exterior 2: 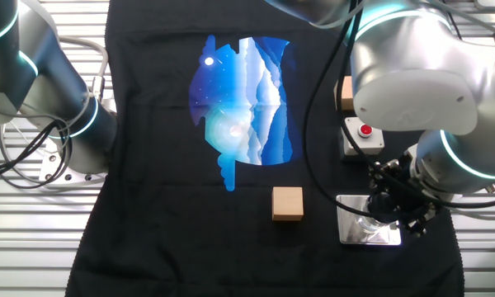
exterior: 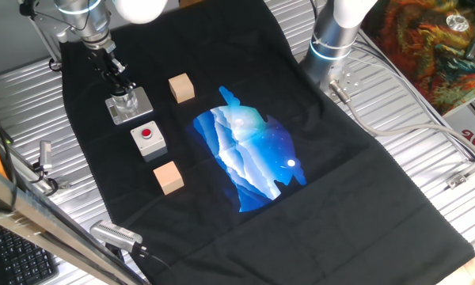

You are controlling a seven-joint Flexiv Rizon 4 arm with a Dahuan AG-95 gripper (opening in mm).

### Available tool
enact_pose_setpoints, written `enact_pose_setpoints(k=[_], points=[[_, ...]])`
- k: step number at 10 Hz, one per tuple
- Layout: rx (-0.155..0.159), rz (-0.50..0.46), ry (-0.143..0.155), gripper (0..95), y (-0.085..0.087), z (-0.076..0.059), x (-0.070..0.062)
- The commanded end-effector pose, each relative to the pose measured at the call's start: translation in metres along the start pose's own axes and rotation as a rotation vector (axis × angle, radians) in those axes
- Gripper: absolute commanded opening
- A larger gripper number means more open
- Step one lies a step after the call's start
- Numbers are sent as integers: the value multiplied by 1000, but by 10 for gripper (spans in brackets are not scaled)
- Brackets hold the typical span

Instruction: Screw the lid onto the jar

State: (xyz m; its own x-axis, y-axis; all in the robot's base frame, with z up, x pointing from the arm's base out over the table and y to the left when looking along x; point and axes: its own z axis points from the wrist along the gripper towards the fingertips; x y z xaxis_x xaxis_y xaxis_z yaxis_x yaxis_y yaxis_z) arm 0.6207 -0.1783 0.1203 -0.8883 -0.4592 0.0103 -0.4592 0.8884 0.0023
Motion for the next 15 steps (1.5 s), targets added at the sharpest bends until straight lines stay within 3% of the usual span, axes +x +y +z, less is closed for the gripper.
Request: enact_pose_setpoints(k=[1, 11, 15], points=[[1, 6, -3, 760, 0, 0, 0], [2, 0, -4, 760, 1, 0, 0], [16, -143, 8, 760, 1, 0, 0]])
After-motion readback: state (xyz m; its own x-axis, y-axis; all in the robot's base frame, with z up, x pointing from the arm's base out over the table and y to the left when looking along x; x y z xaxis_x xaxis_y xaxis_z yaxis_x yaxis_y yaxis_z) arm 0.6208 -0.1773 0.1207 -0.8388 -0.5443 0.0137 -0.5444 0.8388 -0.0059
